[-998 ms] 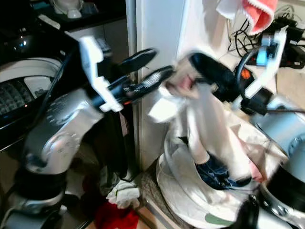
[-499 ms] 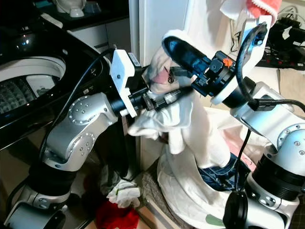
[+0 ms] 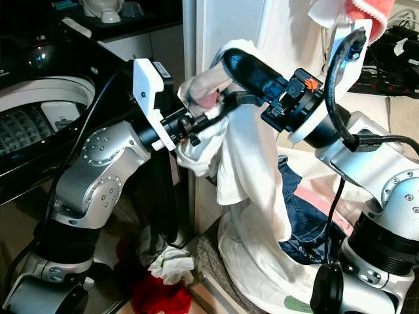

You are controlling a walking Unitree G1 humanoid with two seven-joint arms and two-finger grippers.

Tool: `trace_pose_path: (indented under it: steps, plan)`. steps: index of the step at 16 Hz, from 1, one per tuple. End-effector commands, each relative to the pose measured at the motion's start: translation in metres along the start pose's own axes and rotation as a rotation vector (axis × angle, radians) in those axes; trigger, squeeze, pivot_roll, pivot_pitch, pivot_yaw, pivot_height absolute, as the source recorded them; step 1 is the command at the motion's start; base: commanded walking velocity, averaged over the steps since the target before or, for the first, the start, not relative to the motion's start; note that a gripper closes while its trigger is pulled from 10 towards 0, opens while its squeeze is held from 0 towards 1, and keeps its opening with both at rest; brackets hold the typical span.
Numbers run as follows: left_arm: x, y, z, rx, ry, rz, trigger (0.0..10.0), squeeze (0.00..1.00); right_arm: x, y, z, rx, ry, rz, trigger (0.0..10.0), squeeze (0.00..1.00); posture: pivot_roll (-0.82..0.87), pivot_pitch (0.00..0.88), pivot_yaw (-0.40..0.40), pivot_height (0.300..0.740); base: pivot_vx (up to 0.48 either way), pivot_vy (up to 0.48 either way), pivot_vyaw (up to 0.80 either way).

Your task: Clothes washing

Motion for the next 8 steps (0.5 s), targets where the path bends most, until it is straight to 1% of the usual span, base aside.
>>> trace_pose_path:
  steps: [1, 8]
  plan:
    - [0.0063, 0.0007, 0.0043, 0.015, 0.008, -0.030, 0.0, 0.00, -0.0008, -0.0016, 0.0025, 0.007, 0.000, 0.001, 0.0, 0.00, -0.06, 0.000, -0.035, 0.740, 0.000, 0.000, 0.00]
    - [0.0098, -0.0001, 0.0041, 0.000, 0.002, -0.060, 0.0, 0.00, -0.0036, -0.0018, -0.0007, -0.020, -0.003, 0.011, 0.0, 0.00, -0.06, 0.000, -0.030, 0.740, 0.000, 0.000, 0.00]
Point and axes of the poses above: a point about 5 cm out from each wrist's last joint towards the gripper, its own y axis pointing out of the wrist towards the gripper, its own x axis along the axis of the wrist's last joint, z = x × y, the point moved 3 cm from there along y, pointing out of the wrist towards the gripper, and after that the axes turned 14 degrees about y, right-handed, at the moved point
